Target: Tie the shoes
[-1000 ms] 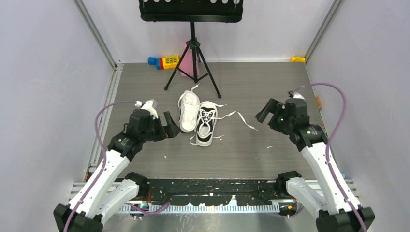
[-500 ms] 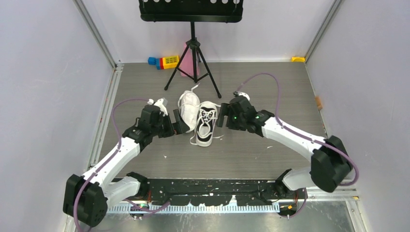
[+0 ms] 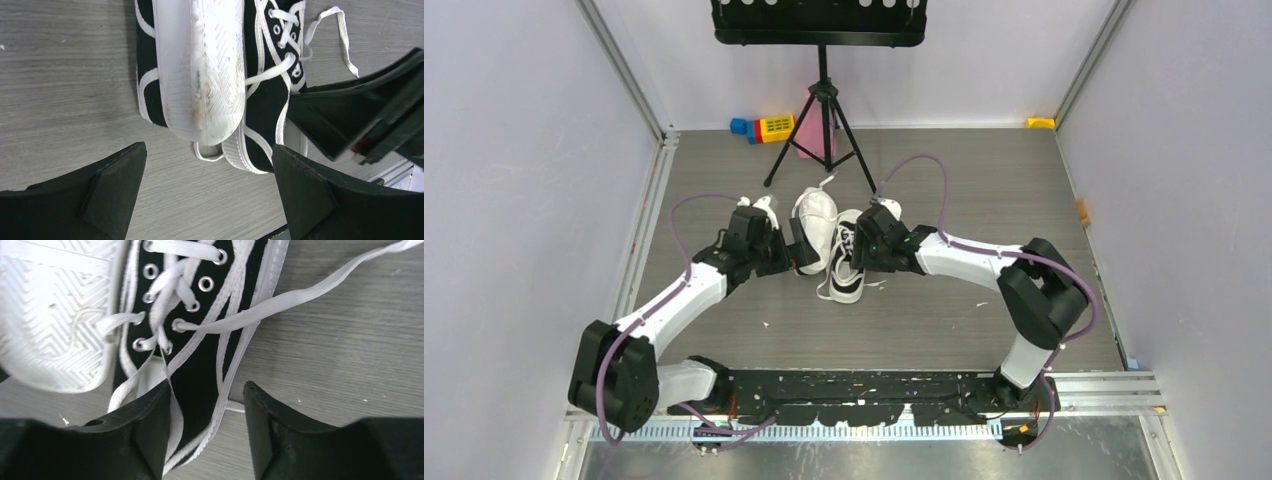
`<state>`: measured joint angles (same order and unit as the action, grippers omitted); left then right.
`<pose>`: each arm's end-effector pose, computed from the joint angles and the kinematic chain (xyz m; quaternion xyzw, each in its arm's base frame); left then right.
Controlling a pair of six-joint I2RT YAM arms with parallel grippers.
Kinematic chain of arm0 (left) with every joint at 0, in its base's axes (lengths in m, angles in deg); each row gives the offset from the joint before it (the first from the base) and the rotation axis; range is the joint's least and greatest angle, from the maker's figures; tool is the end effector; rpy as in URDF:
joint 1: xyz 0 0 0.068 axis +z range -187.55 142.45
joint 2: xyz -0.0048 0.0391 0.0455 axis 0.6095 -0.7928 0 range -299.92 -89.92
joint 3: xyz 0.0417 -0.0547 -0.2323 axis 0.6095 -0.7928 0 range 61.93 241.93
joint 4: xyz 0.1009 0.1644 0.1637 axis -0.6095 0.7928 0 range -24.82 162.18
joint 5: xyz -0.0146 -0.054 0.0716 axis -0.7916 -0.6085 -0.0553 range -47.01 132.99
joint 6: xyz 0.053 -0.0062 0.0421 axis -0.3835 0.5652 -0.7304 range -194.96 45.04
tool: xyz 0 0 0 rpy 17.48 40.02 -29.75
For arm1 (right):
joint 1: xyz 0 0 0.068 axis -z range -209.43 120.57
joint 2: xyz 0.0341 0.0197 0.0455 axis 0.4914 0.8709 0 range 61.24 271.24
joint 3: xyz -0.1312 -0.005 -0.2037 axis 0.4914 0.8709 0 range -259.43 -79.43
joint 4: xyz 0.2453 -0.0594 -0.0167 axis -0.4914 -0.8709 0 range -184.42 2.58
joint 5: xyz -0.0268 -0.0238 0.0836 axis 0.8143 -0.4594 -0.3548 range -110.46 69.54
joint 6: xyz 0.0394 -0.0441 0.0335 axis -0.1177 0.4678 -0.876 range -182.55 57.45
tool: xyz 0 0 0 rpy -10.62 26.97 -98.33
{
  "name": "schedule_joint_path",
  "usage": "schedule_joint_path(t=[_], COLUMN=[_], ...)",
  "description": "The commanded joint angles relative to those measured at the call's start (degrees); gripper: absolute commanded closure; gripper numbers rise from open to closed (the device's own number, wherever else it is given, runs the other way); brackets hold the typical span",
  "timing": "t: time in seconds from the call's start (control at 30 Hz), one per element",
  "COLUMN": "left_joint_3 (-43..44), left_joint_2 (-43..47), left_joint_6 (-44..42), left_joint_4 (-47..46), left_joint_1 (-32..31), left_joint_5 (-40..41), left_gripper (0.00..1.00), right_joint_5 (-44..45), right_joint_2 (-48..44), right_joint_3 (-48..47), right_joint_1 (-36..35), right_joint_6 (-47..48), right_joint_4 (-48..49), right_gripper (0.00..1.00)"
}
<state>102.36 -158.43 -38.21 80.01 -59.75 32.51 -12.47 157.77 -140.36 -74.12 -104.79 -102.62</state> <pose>0.2414 -0.1091 0.1846 -0.0795 0.9102 -0.2686 0.3052 0.2571 0.2437 0.1565 0.0033 0.9401 0.1825 0.2880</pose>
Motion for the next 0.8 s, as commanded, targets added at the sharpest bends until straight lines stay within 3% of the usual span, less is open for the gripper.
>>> schedule_joint_path(t=[0.0,0.1,0.17,0.47,0.77], left_joint_3=[3.93,4.96,5.75,11.59,23.7], left_joint_2=[-2.56,-4.75,-6.27,-12.31,-15.7], left_joint_6=[-1.45,-1.7,-1.92,-5.44,-14.88], left_joint_4=[-2.7,-2.81,-2.79,2.55,15.02], left_joint_1=[0.22,0.22,0.22,-0.87,-13.27], left_joint_5=[0.63,0.62,0.64,5.41,29.57], left_gripper=[0.0,0.0,0.0,0.0,0.0], right_joint_5=[2.37,3.69,6.25,16.02,14.45], right_joint_2=[3.03,1.52,-2.11,-17.63,-29.86], right_joint_3=[-2.83,-4.14,-3.97,-1.51,4.52], right_joint_1=[-0.31,-0.31,-0.31,2.1,9.82], right_joint_6=[-1.14,-0.38,0.66,5.84,7.14], right_joint_4=[2.97,1.38,0.35,-12.22,-16.56], right_gripper=[0.54,0.88,0.94,1.0,1.0])
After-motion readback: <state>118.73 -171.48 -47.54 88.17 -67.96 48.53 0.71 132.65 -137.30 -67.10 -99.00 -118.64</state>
